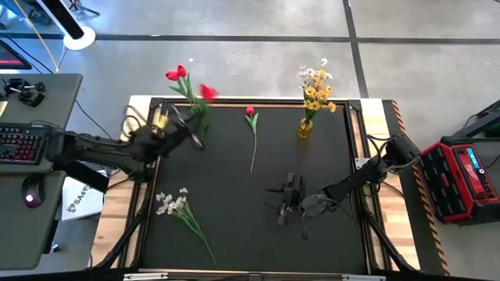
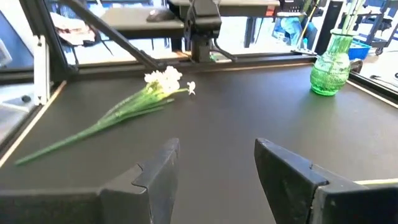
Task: Sort flowers into vase by color
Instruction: Put the red tulip into the green flower vase
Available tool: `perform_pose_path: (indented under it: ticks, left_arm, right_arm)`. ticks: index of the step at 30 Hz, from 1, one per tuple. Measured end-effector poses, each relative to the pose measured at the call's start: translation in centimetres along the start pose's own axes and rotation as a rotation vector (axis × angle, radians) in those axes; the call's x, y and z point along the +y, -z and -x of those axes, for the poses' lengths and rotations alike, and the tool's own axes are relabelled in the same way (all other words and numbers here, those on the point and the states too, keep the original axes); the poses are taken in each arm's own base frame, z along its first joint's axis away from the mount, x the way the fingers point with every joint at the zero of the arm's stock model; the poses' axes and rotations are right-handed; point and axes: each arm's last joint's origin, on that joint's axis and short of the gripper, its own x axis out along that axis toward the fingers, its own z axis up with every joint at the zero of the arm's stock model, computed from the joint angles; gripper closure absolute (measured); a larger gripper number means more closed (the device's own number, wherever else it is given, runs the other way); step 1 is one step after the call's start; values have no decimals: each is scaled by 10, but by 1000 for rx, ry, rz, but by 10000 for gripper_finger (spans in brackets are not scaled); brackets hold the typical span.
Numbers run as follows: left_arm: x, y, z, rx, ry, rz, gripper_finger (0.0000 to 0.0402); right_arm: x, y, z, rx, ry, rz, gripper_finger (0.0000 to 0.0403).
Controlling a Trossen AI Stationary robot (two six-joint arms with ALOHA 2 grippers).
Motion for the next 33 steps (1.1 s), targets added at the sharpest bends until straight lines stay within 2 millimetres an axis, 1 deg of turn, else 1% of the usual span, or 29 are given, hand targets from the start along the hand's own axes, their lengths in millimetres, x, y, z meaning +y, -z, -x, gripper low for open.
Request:
perform_pose_path:
  ticks: [2,4,9,12,16,21,25,33]
  left_arm:
    - [13,-1,0,-67,-70,-57,401]
    - [25,3,-2,-88,-98,-88,401]
    - [60,21,-12,-60,-99,-73,401]
    - [82,30,-14,-43,-124,-40,401]
    - [101,43,-15,-2,-142,-28,401]
    - [110,52,-17,-29,-145,-24,401]
    - [111,60,-19,-40,-111,-19,401]
    - [111,78,-22,-9,-110,-47,401]
  right_arm:
    - [0,-2,0,-16,-2,-14,206]
    - [0,-3,0,-30,9,-24,206]
    - [-2,-6,0,-60,74,-42,206]
    - [-2,-7,0,-68,75,-69,206]
    - [-2,-7,0,-70,75,-76,206]
    - [-1,-9,0,-85,72,-86,206]
    - [-1,-9,0,-86,67,-92,206]
    - [-1,-9,0,-86,67,-91,206]
